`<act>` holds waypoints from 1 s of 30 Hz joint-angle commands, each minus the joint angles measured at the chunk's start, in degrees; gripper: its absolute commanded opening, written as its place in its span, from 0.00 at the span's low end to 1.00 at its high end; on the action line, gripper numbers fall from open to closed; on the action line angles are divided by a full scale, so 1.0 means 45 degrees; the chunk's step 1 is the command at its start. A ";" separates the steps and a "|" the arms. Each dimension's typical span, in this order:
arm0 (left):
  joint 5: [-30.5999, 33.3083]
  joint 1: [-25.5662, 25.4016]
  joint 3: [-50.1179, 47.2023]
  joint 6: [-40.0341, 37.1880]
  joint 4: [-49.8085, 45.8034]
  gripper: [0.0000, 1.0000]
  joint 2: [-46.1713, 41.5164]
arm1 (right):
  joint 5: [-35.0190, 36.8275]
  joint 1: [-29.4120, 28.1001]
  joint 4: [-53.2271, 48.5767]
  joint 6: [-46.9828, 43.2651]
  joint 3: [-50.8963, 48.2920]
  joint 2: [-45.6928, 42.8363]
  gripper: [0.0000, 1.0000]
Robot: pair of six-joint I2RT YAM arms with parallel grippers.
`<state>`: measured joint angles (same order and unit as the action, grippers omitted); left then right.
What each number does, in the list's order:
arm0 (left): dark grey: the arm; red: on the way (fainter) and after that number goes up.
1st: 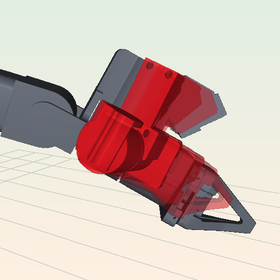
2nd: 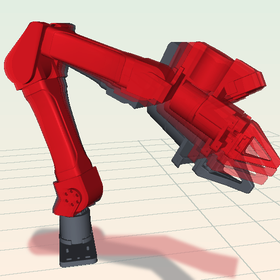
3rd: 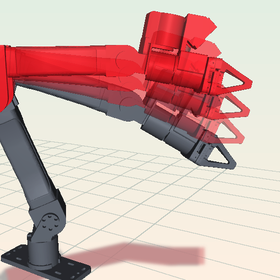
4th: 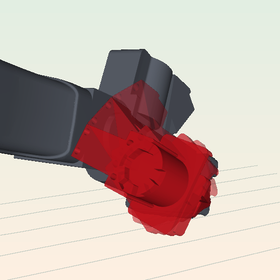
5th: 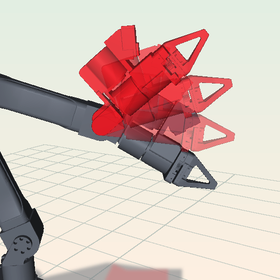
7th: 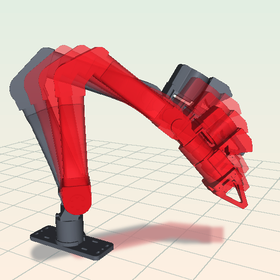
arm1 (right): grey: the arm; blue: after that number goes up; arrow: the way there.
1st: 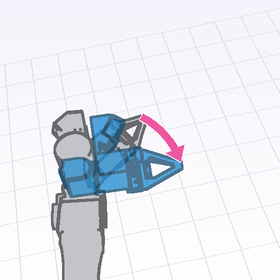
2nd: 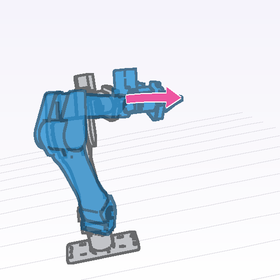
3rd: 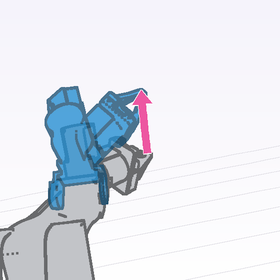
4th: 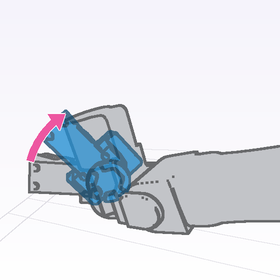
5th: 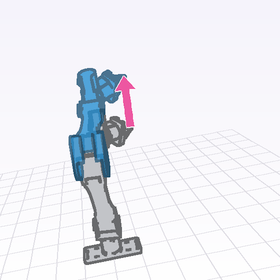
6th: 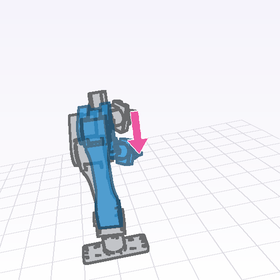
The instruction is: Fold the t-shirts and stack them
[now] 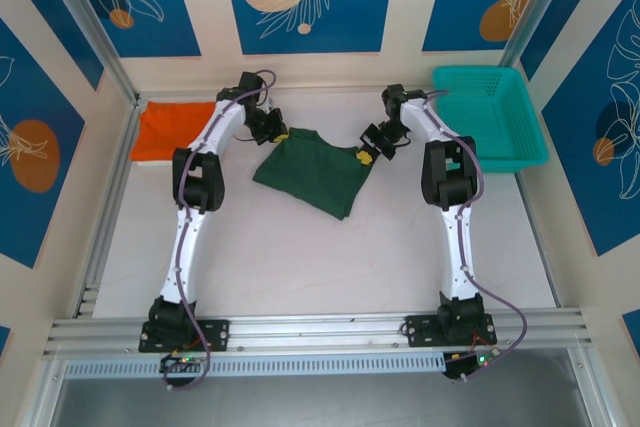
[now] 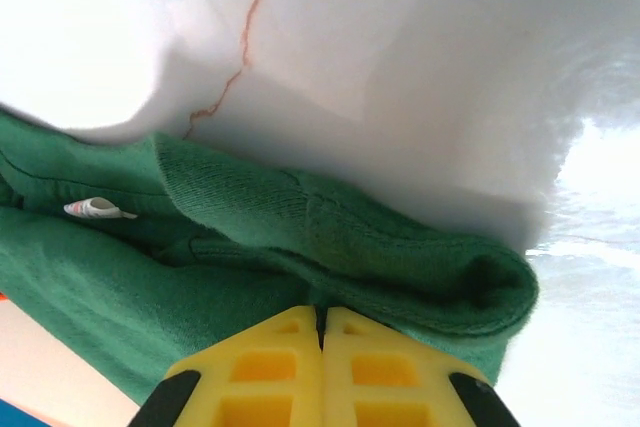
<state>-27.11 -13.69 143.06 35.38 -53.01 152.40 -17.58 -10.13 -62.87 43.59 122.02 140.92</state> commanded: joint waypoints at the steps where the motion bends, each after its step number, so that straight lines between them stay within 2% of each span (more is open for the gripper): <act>1: 0.0091 -0.0180 0.0224 -0.0321 -0.0314 0.01 -0.0834 | -0.0426 -0.0112 -0.0007 -0.0079 -0.0405 -0.0691 0.00; 8: 0.0042 -0.0219 0.0161 -0.0389 -0.0403 0.02 -0.1192 | -0.0614 -0.0180 0.0364 -0.0076 -0.1158 -0.1381 0.00; 9: 0.0097 -0.0233 0.0075 -0.0410 -0.0463 0.06 -0.1253 | -0.0601 -0.0190 0.0329 -0.0110 -0.1159 -0.1408 0.00; 11: 0.0077 -0.0253 -0.0254 -0.0423 -0.0329 0.23 -0.1383 | -0.0548 -0.0209 0.0300 -0.0174 -0.1195 -0.1452 0.00; 13: 0.0091 -0.0257 -0.0338 -0.0428 -0.0315 0.34 -0.1387 | -0.0545 -0.0189 0.0280 -0.0226 -0.1236 -0.1449 0.00; 14: 0.0090 -0.0266 -0.0352 -0.0434 -0.0309 0.38 -0.1386 | -0.0552 -0.0190 0.0280 -0.0251 -0.1254 -0.1453 0.00; 16: 0.0035 -0.0280 -0.0347 -0.0400 -0.0241 0.40 -0.1332 | -0.0546 -0.0186 0.0253 -0.0293 -0.1272 -0.1443 0.00; 20: -0.0026 -0.0285 -0.0347 -0.0404 -0.0172 0.34 -0.1218 | -0.0546 -0.0172 0.0260 -0.0353 -0.1294 -0.1421 0.00; 24: -0.0207 -0.0294 -0.0327 -0.0402 -0.0112 0.04 -0.1091 | -0.0521 -0.0147 0.0221 -0.0409 -0.1252 -0.1516 0.00; 25: -0.0259 -0.0299 -0.0327 -0.0428 -0.0094 0.00 -0.1130 | -0.0525 -0.0149 0.0268 -0.0428 -0.1265 -0.1610 0.00; 30: -0.0267 -0.0336 -0.0651 -0.0560 0.0400 0.00 -0.2236 | -0.0858 -0.0248 0.1596 -0.0192 -0.2634 -0.3177 0.00</act>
<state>-26.96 -14.55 140.94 33.89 -52.71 147.94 -18.59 -10.57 -58.48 42.76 112.99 133.99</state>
